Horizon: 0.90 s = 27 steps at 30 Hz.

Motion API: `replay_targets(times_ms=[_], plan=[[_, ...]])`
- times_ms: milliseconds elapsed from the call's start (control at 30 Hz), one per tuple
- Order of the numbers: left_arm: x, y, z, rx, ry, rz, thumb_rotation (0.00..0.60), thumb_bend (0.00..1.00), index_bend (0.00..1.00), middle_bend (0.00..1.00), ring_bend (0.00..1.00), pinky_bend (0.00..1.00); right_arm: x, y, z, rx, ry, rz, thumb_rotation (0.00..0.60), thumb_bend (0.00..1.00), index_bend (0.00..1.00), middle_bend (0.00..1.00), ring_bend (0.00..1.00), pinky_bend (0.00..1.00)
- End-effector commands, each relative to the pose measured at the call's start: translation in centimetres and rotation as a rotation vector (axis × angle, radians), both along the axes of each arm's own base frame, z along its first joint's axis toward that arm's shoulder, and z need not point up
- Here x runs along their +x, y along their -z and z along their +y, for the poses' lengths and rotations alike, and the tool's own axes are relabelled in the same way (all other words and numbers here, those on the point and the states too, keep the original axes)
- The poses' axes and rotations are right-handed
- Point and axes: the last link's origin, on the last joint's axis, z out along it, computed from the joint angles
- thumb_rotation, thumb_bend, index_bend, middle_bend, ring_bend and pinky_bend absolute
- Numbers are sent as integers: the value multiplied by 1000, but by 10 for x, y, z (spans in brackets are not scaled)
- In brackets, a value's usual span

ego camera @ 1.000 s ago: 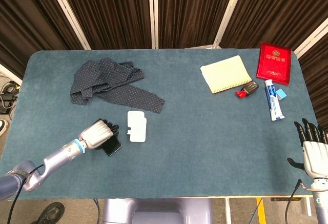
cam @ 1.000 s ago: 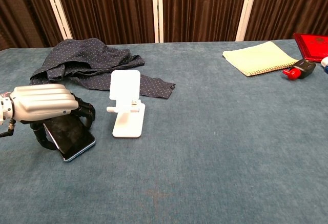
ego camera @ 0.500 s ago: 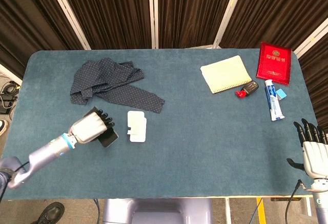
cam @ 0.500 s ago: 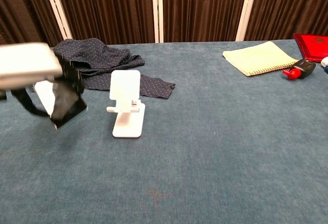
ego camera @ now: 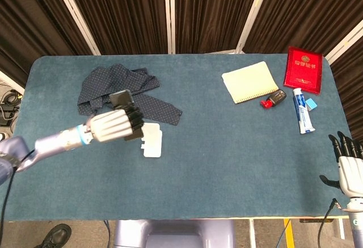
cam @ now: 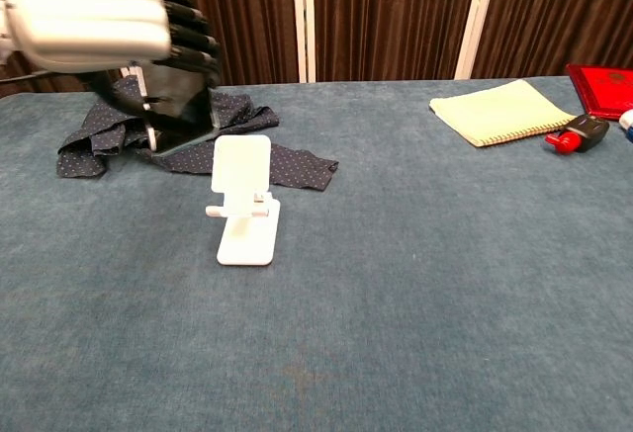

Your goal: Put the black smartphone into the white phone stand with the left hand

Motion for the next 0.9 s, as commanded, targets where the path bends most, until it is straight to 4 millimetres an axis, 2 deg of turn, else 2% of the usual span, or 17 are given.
replay_targets(times_ms=[33,167,400,900], plan=[[14,14,6,7,72,75,600,19,486,395,432,371,-2,-1,0,-1,6,1,600,0,0,0,0,0],[27,27,10,7,143,159,600,21,484,388,426,311,-5,-2,0,-6,17,-1,600,0,0,0,0,0],[41,40,9,-7,204,227,600,23,481,383,415,306,-8,-3,0,-6,29,-6,600,0,0,0,0,0],[37,52,4,-2,201,267,600,23,478,375,410,306,-9,-5,-1,-7,30,-16,600,0,0,0,0,0]])
